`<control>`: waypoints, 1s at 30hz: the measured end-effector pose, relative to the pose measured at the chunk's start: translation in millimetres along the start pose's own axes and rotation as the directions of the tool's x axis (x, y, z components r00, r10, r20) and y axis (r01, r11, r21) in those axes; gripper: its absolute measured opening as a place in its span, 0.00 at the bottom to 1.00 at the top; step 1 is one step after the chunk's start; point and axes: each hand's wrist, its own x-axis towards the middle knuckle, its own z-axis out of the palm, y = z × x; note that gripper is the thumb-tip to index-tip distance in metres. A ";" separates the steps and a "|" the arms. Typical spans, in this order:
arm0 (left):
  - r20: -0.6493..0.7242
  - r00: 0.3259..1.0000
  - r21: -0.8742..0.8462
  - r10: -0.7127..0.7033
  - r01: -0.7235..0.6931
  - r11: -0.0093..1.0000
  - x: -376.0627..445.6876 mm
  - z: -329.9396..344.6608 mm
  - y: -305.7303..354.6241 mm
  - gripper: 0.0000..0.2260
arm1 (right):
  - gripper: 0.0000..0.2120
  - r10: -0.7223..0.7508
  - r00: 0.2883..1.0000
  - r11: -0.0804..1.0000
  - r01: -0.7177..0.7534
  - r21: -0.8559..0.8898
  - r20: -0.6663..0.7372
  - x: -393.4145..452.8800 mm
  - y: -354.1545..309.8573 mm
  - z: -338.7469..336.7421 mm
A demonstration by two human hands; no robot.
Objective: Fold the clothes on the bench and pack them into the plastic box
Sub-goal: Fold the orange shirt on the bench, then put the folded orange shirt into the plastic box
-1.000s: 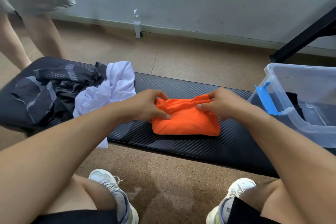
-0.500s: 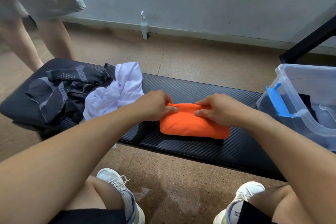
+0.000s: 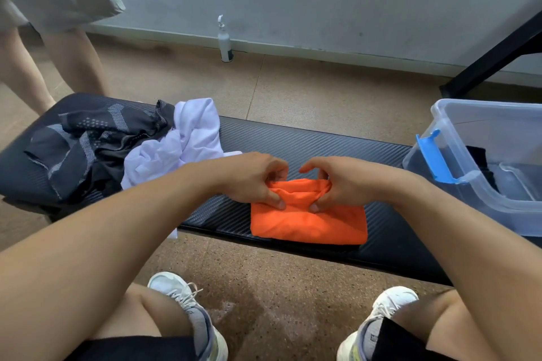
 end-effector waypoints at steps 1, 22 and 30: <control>-0.033 0.999 -0.018 0.028 -0.029 0.999 -2.1 0.3 1.3 0.17 | 0.34 -0.027 1.000 1.000 0.027 -0.015 -0.010 -2.3 0.8 -0.5; -0.685 0.692 -0.536 -0.226 -0.269 0.800 -3.8 -15.1 22.9 0.27 | 0.17 -0.094 0.707 0.979 0.195 0.065 -0.701 -41.1 -9.6 -13.2; -0.705 0.708 -0.308 0.043 -0.360 0.881 34.1 -43.4 91.5 0.34 | 0.16 0.273 0.252 0.913 0.237 0.333 -0.928 -114.5 39.3 -68.1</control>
